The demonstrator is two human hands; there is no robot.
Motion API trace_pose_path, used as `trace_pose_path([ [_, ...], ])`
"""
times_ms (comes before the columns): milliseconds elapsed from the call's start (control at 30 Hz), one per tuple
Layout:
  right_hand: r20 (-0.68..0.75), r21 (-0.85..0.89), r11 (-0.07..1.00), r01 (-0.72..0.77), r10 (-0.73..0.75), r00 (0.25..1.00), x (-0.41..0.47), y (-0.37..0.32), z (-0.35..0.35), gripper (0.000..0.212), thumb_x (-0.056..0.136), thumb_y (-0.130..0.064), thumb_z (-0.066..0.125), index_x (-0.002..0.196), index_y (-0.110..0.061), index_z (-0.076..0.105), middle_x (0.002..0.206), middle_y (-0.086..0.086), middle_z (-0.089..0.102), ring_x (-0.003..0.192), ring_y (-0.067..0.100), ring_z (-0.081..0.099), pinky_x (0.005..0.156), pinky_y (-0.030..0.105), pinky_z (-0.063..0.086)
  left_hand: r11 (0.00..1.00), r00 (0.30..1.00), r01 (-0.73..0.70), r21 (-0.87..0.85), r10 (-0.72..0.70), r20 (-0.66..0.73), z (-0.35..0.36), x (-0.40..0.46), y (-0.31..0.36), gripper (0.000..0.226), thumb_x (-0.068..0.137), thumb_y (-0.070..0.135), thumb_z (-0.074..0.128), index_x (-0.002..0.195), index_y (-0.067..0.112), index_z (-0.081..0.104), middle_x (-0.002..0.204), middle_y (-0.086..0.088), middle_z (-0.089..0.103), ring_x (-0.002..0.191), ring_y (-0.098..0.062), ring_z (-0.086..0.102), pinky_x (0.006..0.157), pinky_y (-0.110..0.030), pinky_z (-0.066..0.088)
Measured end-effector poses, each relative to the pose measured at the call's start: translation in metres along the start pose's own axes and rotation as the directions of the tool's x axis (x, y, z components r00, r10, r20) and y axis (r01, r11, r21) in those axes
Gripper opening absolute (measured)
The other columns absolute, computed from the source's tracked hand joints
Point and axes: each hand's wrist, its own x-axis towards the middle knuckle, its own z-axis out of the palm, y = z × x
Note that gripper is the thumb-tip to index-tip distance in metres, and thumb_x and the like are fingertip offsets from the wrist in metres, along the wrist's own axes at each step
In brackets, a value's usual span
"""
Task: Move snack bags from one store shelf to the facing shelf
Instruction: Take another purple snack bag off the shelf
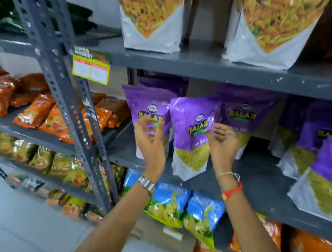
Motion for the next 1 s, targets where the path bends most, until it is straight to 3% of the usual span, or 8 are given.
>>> trace_pose_path([
  [167, 0.161, -0.108, 0.970, -0.218, 0.233, 0.959, 0.010, 0.067, -0.017, 0.017, 0.075, -0.010, 0.077, 0.088, -0.016, 0.067, 0.069, -0.021, 0.070, 0.061, -0.015, 0.058, 0.078, 0.027, 0.044, 0.952, 0.893, 0.248, 0.179, -0.297, 0.338, -0.008, -0.048, -0.070, 0.057, 0.080, 0.030, 0.068, 0.131, 0.016, 0.046, 0.137, -0.004, 0.050, 0.121, -0.009, 0.050, 0.106, -0.030, 0.041],
  [267, 0.314, -0.111, 0.947, -0.302, 0.322, 0.893, 0.009, 0.078, -0.018, 0.046, 0.077, -0.022, 0.075, 0.119, -0.015, 0.058, 0.112, 0.001, 0.067, 0.087, -0.010, 0.063, 0.081, 0.023, 0.050, 0.917, 0.811, 0.337, 0.212, -0.398, 0.430, -0.009, -0.056, -0.096, 0.063, 0.084, 0.035, 0.063, 0.139, 0.034, 0.033, 0.152, 0.008, 0.033, 0.140, -0.014, 0.031, 0.117, -0.048, 0.025],
  [333, 0.359, -0.133, 0.941, -0.311, 0.338, 0.870, 0.007, 0.076, -0.017, 0.072, 0.072, -0.038, 0.076, 0.133, -0.027, 0.039, 0.135, -0.001, 0.056, 0.117, 0.007, 0.056, 0.095, 0.031, 0.047, 0.899, 0.775, 0.374, 0.227, -0.437, 0.456, -0.005, -0.058, -0.090, 0.051, 0.092, 0.026, 0.052, 0.135, 0.042, 0.027, 0.147, 0.023, 0.027, 0.139, -0.009, 0.028, 0.117, -0.050, 0.021],
  [433, 0.399, -0.139, 0.944, -0.300, 0.331, 0.855, 0.010, 0.077, -0.018, 0.057, 0.080, -0.027, 0.073, 0.124, -0.034, 0.038, 0.128, -0.003, 0.058, 0.113, 0.010, 0.056, 0.100, 0.040, 0.045, 0.909, 0.754, 0.316, 0.271, -0.414, 0.510, -0.001, -0.062, -0.092, 0.042, 0.097, 0.021, 0.040, 0.127, 0.046, 0.025, 0.118, 0.042, 0.035, 0.120, 0.000, 0.039, 0.106, -0.040, 0.032],
  [567, 0.409, -0.188, 0.925, -0.330, 0.379, 0.830, 0.012, 0.079, -0.025, 0.038, 0.080, -0.029, 0.074, 0.113, -0.028, 0.055, 0.113, 0.000, 0.067, 0.107, 0.016, 0.062, 0.087, 0.034, 0.054, 0.869, 0.716, 0.437, 0.232, -0.492, 0.494, 0.003, -0.057, -0.104, 0.038, 0.096, 0.019, 0.043, 0.126, 0.044, 0.038, 0.129, 0.025, 0.049, 0.112, 0.006, 0.054, 0.101, -0.039, 0.043],
  [667, 0.303, -0.190, 0.923, -0.333, 0.378, 0.875, 0.012, 0.082, -0.034, 0.035, 0.069, -0.039, 0.081, 0.096, -0.032, 0.060, 0.100, -0.005, 0.072, 0.099, 0.015, 0.066, 0.089, 0.042, 0.056, 0.855, 0.709, 0.481, 0.194, -0.510, 0.487, 0.011, -0.054, -0.107, 0.038, 0.096, 0.018, 0.042, 0.134, 0.019, 0.037, 0.141, -0.009, 0.049, 0.118, -0.019, 0.055, 0.103, -0.048, 0.045],
  [800, 0.112, -0.232, 0.911, -0.341, 0.373, 0.921, 0.015, 0.088, -0.055, 0.072, 0.043, -0.071, 0.080, 0.098, -0.028, 0.065, 0.101, -0.004, 0.074, 0.098, 0.016, 0.068, 0.091, 0.048, 0.056, 0.818, 0.623, 0.533, 0.215, -0.551, 0.555, 0.037, -0.052, -0.107, 0.029, 0.096, 0.023, 0.044, 0.125, 0.023, 0.043, 0.132, -0.009, 0.052, 0.121, -0.027, 0.053, 0.104, -0.055, 0.042],
  [1000, -0.111, -0.240, 0.904, -0.354, 0.337, 0.935, 0.017, 0.090, -0.087, 0.076, 0.036, -0.081, 0.074, 0.095, -0.032, 0.066, 0.102, 0.000, 0.072, 0.096, 0.016, 0.068, 0.092, 0.044, 0.054, 0.762, 0.450, 0.601, 0.240, -0.572, 0.686, 0.076, -0.059, -0.102, 0.032, 0.098, 0.022, 0.038, 0.128, 0.013, 0.041, 0.125, -0.009, 0.052, 0.106, -0.019, 0.057, 0.094, -0.047, 0.048],
])
